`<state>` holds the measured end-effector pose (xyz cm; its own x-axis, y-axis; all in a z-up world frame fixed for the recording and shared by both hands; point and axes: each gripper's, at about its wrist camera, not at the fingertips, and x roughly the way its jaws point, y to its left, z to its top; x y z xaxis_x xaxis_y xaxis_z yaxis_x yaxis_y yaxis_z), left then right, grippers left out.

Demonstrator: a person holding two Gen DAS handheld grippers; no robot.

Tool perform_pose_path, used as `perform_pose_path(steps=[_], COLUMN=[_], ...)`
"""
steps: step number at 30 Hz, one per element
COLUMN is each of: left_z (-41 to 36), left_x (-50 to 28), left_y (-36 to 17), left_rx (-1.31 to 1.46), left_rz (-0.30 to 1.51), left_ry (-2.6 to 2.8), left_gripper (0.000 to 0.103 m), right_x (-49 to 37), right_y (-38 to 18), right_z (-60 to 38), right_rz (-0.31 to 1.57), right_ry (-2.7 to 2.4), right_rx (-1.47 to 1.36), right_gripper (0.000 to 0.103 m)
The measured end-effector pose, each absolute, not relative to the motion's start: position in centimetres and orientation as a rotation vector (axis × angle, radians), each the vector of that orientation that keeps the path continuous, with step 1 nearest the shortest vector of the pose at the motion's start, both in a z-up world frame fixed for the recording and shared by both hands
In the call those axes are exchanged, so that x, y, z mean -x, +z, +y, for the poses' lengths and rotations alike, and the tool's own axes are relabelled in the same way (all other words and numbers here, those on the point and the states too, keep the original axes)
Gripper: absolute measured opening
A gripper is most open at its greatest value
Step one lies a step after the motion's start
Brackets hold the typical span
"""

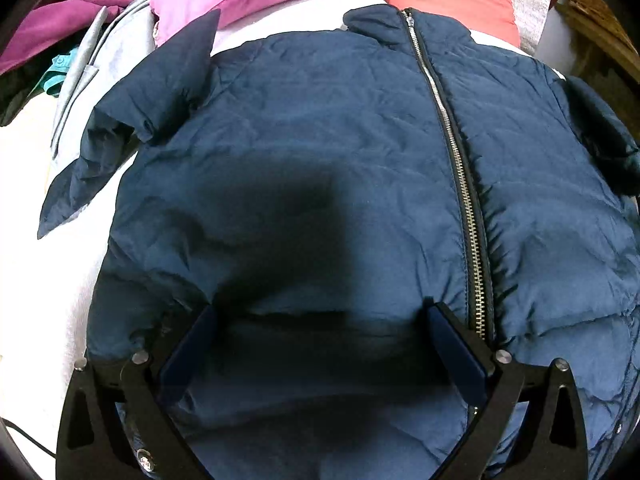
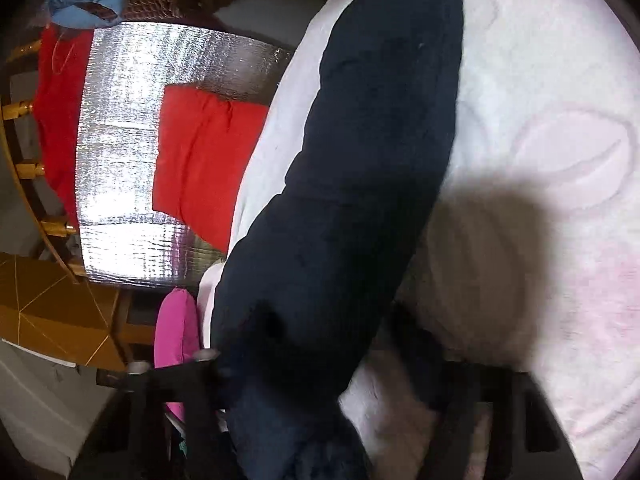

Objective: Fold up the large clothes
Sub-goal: 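Grasp the jacket sleeve with the right tool and lift it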

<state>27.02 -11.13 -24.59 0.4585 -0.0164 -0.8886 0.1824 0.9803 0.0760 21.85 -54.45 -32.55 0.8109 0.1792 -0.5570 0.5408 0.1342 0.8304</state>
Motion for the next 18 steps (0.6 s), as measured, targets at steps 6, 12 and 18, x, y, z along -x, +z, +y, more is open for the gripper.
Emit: perform_pose_path(steps=[6,12,18], left_z=[-10.2,-6.8,-3.6], left_x=[-28.7,-28.2,-29.5], left_y=[-23.9,-18.9,-18.9], left_rx=[-0.185,-0.088,-0.024], left_rz=[1.098,0.863,0.852], left_ry=[-0.126,0.009,0.099], left_gripper=[0.103,0.103,0.103], right_x=[-23.8,-25.9,-29.4], right_y=[-25.8,-17.6,-21.0], right_z=[-50.7,-41.2,-31.2], right_rz=[0.575,0.624,0.903], right_ry=[-0.201,0.033,0.102], right_rx=[-1.219,-0.975,-0.830], right_gripper=[0.021,0.021,0.076])
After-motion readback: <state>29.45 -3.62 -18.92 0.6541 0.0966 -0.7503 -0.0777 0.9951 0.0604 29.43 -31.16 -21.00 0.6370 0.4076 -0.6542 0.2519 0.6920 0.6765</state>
